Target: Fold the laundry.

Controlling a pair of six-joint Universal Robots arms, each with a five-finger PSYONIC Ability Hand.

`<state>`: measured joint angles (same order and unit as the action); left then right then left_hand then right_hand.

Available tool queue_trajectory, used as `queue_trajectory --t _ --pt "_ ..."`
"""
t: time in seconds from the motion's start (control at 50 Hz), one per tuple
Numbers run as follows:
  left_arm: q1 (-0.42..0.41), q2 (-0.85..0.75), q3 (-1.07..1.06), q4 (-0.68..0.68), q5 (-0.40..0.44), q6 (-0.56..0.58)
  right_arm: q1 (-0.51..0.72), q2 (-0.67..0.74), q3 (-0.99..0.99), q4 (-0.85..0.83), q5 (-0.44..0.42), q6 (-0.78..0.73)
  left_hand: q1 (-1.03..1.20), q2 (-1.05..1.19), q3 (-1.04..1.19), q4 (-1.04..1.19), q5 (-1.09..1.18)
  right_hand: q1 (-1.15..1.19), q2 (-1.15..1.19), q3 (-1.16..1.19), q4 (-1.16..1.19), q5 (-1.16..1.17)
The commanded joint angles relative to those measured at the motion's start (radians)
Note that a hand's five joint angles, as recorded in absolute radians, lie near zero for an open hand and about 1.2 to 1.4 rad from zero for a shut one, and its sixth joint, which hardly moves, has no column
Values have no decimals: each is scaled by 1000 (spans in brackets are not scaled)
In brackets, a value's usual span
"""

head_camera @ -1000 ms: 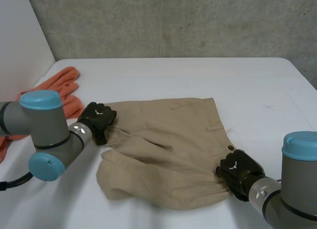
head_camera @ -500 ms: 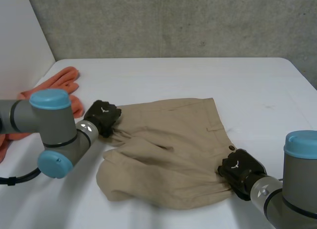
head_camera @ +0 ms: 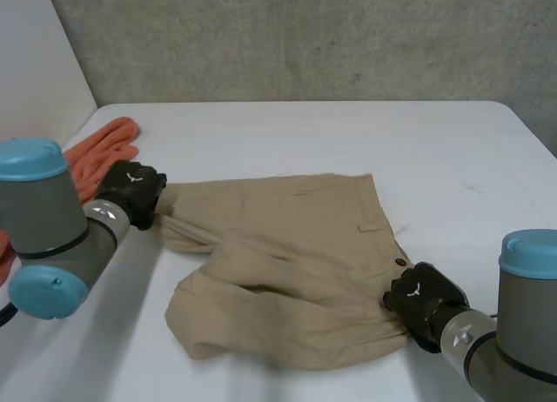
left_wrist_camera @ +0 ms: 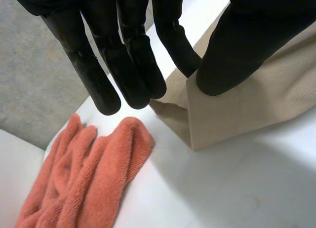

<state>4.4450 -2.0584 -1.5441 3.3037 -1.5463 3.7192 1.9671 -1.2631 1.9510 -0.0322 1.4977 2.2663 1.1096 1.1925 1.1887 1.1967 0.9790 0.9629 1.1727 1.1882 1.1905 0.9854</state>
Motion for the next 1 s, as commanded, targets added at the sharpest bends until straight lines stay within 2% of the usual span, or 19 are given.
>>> queue_trajectory --t 0.02,0.12,0.2,0.26,0.36,0.44,0.46,0.54,0.68,0.8,0.86,1.0 --pt "-12 44 -57 -1 2 -1 -2 -2 -3 0 3 2 287 204 208 200 243 433 224 208 206 236" --pt "-15 47 -76 -3 -5 1 -2 -2 -4 0 1 2 287 204 208 200 243 433 224 208 206 236" --pt "-13 58 -82 -12 -41 4 -5 -4 -7 0 3 2 217 134 138 130 173 433 224 208 206 236" --pt "-19 96 -109 -62 -90 19 -5 -5 -9 0 3 4 220 137 140 132 176 433 224 208 206 236" --pt "-44 158 -145 -147 -117 73 -2 -6 -11 0 3 2 205 122 126 118 161 433 224 208 206 236" --pt "-47 176 -146 -130 -117 74 -1 -6 -12 0 3 2 -138 -221 -217 -225 -182 433 224 208 206 236" --pt "-47 179 -142 -119 -115 74 1 -6 -12 0 3 4 -342 -425 -421 -429 -386 433 224 208 206 236" --pt "-47 210 -133 -93 -109 71 1 -6 -12 0 -1 5 -827 -910 -906 -914 -871 433 224 208 206 236" --pt "-78 248 -129 -58 -92 19 -2 -7 -12 -2 -1 6 -829 -912 -908 -916 -873 433 224 208 206 236" --pt "-176 248 -129 -67 14 -125 -5 -9 -20 -2 3 6 -729 -812 -808 -816 -773 433 224 208 206 236" --pt "-234 236 -139 -99 55 -165 -7 -12 -21 2 1 6 -714 -797 -793 -801 -758 433 224 208 206 236" --pt "-273 202 -175 -206 49 -180 -34 -15 -27 3 -1 6 -699 -782 -779 -787 -743 433 224 208 206 236"
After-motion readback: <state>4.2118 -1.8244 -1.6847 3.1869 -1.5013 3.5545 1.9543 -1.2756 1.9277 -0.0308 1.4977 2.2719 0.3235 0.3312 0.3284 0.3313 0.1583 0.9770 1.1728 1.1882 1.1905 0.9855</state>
